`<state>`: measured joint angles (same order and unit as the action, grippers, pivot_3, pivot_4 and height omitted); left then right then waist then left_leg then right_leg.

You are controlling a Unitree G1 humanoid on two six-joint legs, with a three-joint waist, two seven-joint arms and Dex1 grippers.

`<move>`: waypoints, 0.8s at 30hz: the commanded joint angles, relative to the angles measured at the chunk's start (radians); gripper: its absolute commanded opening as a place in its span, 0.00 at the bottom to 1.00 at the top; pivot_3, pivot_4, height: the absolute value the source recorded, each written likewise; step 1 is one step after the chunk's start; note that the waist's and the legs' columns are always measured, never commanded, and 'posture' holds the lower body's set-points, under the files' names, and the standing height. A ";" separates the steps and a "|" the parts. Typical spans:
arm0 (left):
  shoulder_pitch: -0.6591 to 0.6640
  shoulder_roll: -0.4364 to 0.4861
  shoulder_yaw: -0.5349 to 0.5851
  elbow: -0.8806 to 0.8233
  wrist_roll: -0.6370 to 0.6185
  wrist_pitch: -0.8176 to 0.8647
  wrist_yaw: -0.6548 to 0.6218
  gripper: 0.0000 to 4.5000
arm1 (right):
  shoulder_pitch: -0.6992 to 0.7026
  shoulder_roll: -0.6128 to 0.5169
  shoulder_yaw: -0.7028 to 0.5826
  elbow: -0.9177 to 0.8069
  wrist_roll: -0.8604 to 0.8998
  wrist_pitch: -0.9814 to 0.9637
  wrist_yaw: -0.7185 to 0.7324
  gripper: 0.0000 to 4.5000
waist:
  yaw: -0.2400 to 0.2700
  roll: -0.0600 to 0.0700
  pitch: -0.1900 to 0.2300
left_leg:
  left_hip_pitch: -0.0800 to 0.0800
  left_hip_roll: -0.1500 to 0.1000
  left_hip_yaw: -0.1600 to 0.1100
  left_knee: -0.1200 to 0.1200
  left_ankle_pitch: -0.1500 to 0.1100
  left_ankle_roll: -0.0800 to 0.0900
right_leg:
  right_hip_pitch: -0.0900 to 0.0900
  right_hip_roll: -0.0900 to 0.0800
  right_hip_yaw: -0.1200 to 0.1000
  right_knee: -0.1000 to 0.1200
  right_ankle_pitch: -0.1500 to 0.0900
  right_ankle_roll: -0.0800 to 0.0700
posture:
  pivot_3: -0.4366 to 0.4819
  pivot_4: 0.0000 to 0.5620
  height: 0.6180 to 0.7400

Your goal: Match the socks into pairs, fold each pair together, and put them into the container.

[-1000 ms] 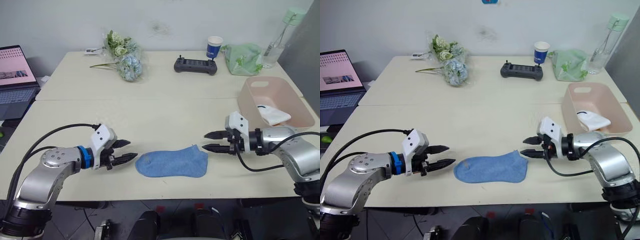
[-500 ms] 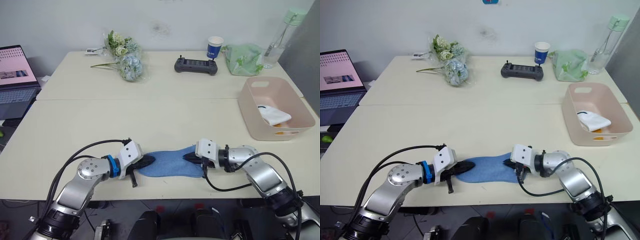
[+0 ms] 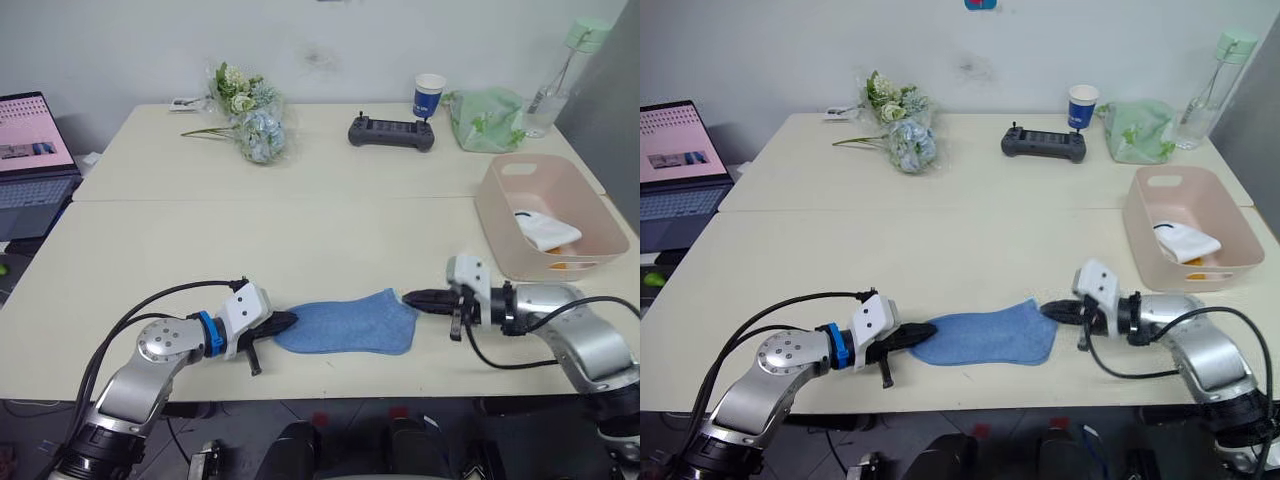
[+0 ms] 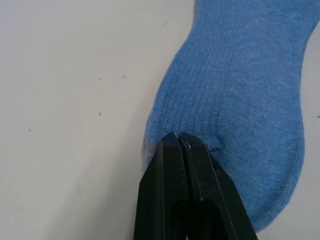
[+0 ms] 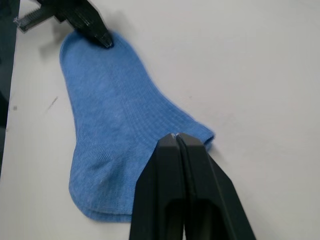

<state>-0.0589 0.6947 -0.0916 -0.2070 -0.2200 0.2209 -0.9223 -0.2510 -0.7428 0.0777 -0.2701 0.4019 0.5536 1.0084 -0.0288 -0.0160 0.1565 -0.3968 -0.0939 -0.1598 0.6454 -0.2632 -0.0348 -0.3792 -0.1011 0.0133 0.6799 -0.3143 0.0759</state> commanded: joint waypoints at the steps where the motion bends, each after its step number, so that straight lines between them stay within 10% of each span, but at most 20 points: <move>1: -0.009 0.009 0.051 -0.092 -0.044 0.012 0.004 0.00 | 0.011 -0.018 -0.017 -0.027 0.012 0.065 -0.027 0.28 | 0.000 0.000 0.000 | 0.000 0.000 0.000 0.000 0.000 0.000 | 0.000 0.000 0.000 0.000 0.000 0.000 | 0.48 0.27 1.00; 6: -0.006 0.008 0.061 -0.148 -0.061 0.045 0.008 0.00 | 0.027 0.005 0.025 -0.023 -0.025 0.100 -0.077 0.65 | -0.001 0.000 0.000 | 0.000 0.000 0.000 0.000 0.000 0.000 | 0.000 0.000 0.000 0.000 0.000 0.000 | 0.48 0.27 1.00; 12: 0.007 0.001 0.048 -0.150 -0.053 0.044 0.020 0.00 | 0.065 0.004 0.066 -0.014 -0.048 0.085 -0.066 0.65 | 0.000 0.000 0.000 | 0.000 0.000 0.001 0.000 0.000 0.000 | 0.000 0.000 0.001 0.000 0.000 0.000 | 0.48 0.27 1.00; 22: -0.016 0.004 0.051 -0.155 -0.060 0.045 0.013 0.00 | 0.071 0.006 0.065 0.043 -0.057 0.029 -0.030 0.00 | 0.000 0.000 0.000 | 0.000 0.000 0.001 0.000 0.000 0.000 | 0.000 0.000 0.000 0.000 0.000 0.000 | 0.48 0.27 1.00; 24: -0.026 -0.001 0.044 -0.156 -0.059 0.046 0.014 0.00 | 0.051 0.007 0.044 0.066 -0.051 0.031 -0.033 0.00 | 0.000 0.000 0.000 | 0.000 0.000 0.001 0.000 0.000 0.000 | 0.000 0.000 0.000 0.000 0.000 0.000 | 0.48 0.27 1.00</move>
<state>-0.0681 0.6960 -0.0528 -0.3250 -0.2687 0.2759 -0.9068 -0.1818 -0.7312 0.1572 -0.2235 0.3427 0.5837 0.9798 -0.0290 -0.0160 0.1565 -0.3966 -0.0938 -0.1593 0.6454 -0.2632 -0.0348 -0.3788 -0.1010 0.0134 0.6799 -0.3143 0.0760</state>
